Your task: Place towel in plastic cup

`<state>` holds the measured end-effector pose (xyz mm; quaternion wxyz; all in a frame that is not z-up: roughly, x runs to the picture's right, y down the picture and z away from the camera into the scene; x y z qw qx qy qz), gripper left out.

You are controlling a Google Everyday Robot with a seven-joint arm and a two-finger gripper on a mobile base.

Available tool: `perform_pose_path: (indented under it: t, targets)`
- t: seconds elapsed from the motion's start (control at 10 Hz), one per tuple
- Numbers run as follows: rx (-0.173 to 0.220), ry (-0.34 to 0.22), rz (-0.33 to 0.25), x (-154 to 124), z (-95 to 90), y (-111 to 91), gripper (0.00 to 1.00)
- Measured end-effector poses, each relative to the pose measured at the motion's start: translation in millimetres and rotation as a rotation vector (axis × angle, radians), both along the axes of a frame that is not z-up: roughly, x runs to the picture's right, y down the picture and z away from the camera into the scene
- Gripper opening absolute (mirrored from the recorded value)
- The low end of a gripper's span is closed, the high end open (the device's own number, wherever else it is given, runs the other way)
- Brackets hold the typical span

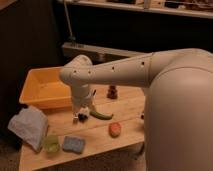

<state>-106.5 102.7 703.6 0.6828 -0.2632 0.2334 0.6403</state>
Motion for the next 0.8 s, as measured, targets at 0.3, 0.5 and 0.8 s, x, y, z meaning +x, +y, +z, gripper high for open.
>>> perform_pose_path:
  t: [0.3,0.5,0.8]
  targets:
    - [0.0,0.0,0.0,0,-0.1,0,0.65]
    - [0.005,-0.031,-0.001,-3,-2.7,-1,0.65]
    - [0.037,-0.301,0.009,-47,-30.5,-10,0.65]
